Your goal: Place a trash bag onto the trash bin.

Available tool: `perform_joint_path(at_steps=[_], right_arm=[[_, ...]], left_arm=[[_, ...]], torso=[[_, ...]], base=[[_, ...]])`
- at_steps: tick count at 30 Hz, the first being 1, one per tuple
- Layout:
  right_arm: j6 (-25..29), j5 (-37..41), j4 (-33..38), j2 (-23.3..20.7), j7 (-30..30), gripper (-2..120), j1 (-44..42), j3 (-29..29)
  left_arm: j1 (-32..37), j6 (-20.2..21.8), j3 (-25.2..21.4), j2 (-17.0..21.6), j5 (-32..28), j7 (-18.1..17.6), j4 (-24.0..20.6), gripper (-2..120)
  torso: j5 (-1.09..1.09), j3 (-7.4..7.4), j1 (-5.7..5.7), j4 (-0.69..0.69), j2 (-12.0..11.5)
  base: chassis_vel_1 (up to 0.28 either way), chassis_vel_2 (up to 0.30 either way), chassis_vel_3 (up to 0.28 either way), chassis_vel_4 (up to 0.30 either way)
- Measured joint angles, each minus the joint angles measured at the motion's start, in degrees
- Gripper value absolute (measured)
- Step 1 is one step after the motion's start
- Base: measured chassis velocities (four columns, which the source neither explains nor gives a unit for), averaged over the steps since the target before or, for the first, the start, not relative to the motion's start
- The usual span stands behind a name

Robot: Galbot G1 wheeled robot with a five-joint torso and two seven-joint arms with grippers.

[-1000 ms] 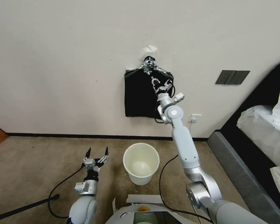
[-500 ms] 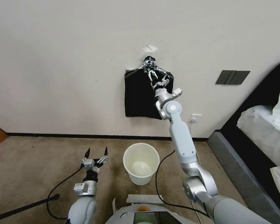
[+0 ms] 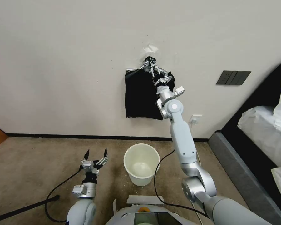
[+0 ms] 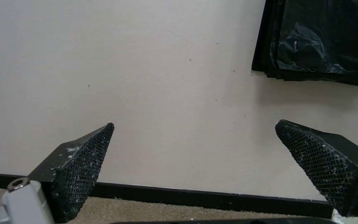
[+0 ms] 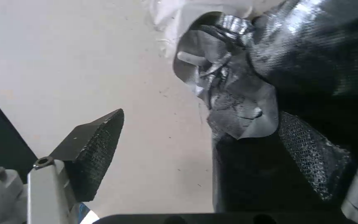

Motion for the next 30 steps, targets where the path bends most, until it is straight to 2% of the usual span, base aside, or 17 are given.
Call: perform_joint_path(at_steps=[13, 18, 20, 28, 30], right_arm=[[-0.7, -0.1, -1.5, 1.2, -0.8, 86, 1.6, -0.1], [-0.8, -0.2, -2.1, 1.5, -1.0, 76, 1.9, -0.1], [-0.8, -0.2, -2.1, 1.5, -0.8, 68, 1.7, -0.1], [-0.9, -0.2, -2.7, 1.4, -0.9, 63, 1.6, 0.3], [-0.8, -0.2, -2.9, 1.5, -0.9, 52, 1.8, 0.5]], left_arm=[[0.7, 0.0, -0.2, 0.1, 0.0, 0.0, -0.6, 100], [0.9, 0.0, -0.3, 0.0, 0.0, 0.0, -0.6, 100], [1.1, 0.0, -0.2, -0.1, 0.0, 0.0, -0.7, 100], [1.3, 0.0, 0.0, -0.4, 0.1, 0.0, -0.8, 100], [1.3, 0.0, 0.0, -0.3, 0.1, 0.0, -0.9, 100]], torso=[[0.00, 0.00, 0.00, 0.00, 0.0], [0.00, 0.00, 0.00, 0.00, 0.0], [0.00, 0.00, 0.00, 0.00, 0.0], [0.00, 0.00, 0.00, 0.00, 0.0], [0.00, 0.00, 0.00, 0.00, 0.0]], base=[[0.000, 0.000, 0.000, 0.000], [0.000, 0.000, 0.000, 0.000], [0.000, 0.000, 0.000, 0.000], [0.000, 0.000, 0.000, 0.000], [0.000, 0.000, 0.000, 0.000]])
